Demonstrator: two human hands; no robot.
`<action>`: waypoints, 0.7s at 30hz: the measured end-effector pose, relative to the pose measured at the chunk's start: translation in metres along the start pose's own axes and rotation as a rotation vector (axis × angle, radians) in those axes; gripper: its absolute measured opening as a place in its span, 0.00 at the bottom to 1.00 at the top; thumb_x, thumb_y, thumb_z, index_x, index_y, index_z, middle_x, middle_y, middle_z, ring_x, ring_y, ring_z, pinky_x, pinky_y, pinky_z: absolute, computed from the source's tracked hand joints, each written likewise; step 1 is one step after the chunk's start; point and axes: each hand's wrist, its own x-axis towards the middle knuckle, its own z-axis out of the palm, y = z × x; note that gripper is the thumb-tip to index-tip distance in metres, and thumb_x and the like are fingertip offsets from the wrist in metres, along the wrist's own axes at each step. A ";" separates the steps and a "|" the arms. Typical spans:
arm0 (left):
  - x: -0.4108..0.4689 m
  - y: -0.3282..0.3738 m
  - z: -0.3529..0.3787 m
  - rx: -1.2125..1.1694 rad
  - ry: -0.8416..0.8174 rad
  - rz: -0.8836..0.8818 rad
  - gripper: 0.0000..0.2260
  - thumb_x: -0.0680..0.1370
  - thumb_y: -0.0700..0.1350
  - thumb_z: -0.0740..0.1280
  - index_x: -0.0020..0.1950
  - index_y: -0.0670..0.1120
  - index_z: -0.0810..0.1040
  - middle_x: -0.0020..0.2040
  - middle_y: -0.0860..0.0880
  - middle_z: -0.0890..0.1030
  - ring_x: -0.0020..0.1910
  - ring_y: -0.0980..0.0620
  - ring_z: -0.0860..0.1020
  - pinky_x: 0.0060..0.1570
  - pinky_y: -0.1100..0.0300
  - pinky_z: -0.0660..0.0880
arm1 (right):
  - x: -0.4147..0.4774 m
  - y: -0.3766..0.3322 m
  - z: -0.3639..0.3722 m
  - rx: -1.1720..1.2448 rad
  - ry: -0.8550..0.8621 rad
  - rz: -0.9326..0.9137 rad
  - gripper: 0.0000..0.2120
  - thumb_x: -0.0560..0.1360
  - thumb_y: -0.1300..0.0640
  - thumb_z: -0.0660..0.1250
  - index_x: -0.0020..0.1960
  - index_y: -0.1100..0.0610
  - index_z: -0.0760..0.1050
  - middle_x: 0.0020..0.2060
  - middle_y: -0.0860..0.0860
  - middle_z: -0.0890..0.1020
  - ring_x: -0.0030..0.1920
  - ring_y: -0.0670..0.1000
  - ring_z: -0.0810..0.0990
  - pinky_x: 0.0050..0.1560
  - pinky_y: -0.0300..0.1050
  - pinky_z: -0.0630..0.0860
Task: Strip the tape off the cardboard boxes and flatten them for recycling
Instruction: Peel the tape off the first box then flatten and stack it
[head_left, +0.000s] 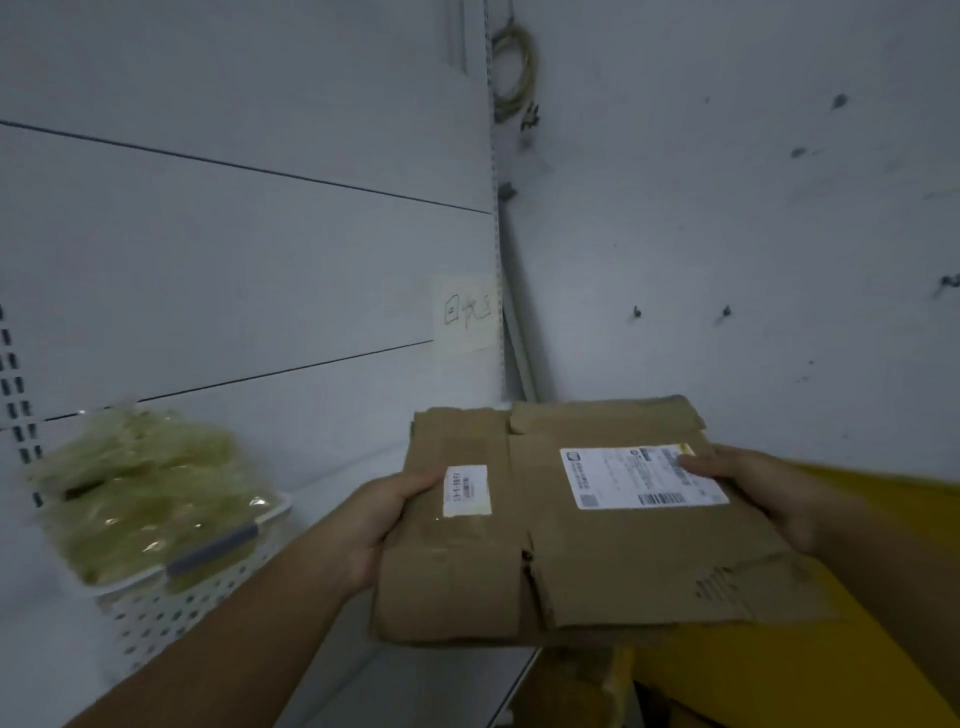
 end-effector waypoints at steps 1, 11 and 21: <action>0.016 -0.004 0.001 -0.028 -0.039 -0.011 0.12 0.74 0.47 0.67 0.50 0.40 0.84 0.49 0.39 0.84 0.45 0.42 0.84 0.43 0.51 0.81 | 0.010 0.002 -0.009 -0.004 0.043 -0.008 0.16 0.72 0.58 0.68 0.58 0.60 0.75 0.46 0.64 0.84 0.39 0.62 0.84 0.32 0.55 0.80; 0.189 -0.014 0.016 0.113 -0.174 -0.149 0.11 0.72 0.39 0.69 0.53 0.38 0.81 0.49 0.40 0.84 0.46 0.43 0.84 0.41 0.54 0.79 | 0.110 -0.016 -0.063 -0.132 0.292 -0.066 0.11 0.75 0.59 0.66 0.57 0.58 0.74 0.44 0.62 0.84 0.40 0.63 0.84 0.34 0.55 0.81; 0.322 -0.010 0.078 0.249 -0.083 -0.088 0.02 0.74 0.39 0.69 0.44 0.41 0.81 0.38 0.44 0.86 0.35 0.48 0.84 0.31 0.60 0.78 | 0.211 -0.011 -0.142 -0.164 0.270 -0.062 0.13 0.75 0.57 0.66 0.57 0.60 0.74 0.45 0.60 0.85 0.45 0.62 0.84 0.43 0.56 0.80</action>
